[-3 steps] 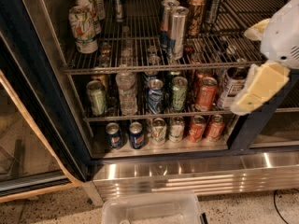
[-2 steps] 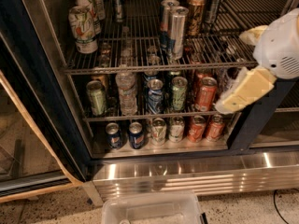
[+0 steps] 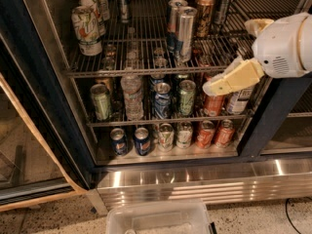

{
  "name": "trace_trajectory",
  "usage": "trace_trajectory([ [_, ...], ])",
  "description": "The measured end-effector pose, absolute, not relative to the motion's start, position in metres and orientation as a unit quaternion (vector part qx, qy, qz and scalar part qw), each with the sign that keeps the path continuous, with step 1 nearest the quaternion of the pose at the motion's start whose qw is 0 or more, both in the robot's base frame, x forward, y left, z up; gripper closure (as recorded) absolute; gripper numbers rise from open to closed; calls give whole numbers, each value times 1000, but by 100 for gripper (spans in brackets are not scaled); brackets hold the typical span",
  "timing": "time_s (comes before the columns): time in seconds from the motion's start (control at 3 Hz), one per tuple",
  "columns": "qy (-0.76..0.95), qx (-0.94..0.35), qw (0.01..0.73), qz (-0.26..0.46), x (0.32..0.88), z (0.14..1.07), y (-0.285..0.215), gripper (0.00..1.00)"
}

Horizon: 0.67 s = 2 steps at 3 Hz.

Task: Pick 7up can from top shelf of fridge

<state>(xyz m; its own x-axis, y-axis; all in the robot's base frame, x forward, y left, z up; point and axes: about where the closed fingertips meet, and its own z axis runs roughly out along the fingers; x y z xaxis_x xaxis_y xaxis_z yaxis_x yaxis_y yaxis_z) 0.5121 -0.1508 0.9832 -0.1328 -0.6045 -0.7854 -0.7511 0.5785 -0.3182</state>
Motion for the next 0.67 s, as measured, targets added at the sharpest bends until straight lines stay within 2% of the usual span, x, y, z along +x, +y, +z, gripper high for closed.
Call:
trace_trajectory([
  [0.33,746,-448,488,72,515,990,-150,0],
  [0.67,716,-452,525,85,522,1000,-122,0],
])
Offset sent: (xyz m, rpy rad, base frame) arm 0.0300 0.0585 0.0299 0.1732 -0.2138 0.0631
